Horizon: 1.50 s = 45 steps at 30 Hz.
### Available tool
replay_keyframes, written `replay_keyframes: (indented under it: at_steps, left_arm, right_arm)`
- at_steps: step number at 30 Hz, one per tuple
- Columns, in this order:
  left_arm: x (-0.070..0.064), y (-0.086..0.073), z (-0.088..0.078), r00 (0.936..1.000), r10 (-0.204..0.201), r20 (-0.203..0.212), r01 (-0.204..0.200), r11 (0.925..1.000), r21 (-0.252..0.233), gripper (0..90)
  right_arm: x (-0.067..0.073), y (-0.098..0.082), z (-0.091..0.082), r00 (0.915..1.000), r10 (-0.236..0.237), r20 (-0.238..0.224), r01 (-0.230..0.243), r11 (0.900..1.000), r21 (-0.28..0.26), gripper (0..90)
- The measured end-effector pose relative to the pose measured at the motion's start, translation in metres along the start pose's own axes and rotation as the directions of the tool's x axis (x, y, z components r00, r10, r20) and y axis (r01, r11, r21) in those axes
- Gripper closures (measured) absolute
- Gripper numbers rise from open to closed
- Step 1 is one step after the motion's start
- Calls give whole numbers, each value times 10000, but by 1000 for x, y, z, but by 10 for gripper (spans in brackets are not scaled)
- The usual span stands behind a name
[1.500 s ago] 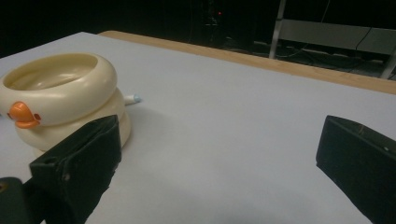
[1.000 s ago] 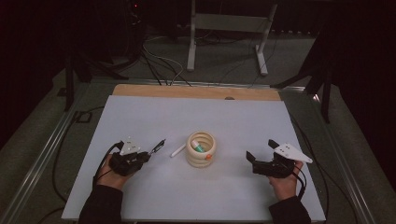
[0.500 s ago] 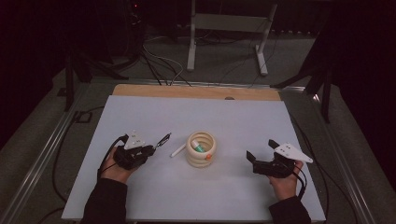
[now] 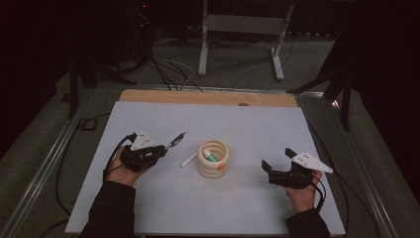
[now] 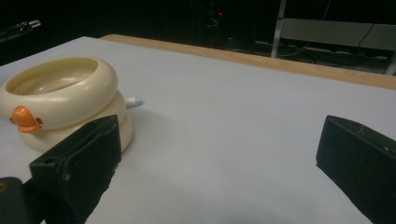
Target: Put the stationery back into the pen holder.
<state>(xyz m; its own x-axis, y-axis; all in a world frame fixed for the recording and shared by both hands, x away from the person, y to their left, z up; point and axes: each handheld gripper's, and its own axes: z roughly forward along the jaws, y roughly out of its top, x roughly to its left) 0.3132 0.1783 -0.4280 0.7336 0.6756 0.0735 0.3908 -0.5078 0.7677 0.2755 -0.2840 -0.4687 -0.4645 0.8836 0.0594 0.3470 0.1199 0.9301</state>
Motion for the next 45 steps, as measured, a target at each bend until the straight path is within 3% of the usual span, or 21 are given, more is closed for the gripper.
replay_keyframes:
  at_steps: [9,24,45]
  left_arm:
    - [-1,15,-1,9996,175,198,-172,9997,-180,802]
    - [-7,38,6,9960,595,667,-590,9982,-88,802]
    - [-27,56,24,9822,1215,1432,-1279,9911,369,800]
  right_arm:
    - [0,0,0,10000,51,-9,-51,10000,-16,2]
    - [0,0,0,9999,101,-9,-101,9999,-21,2]
    - [-1,0,0,9999,118,5,-118,9999,-72,2]
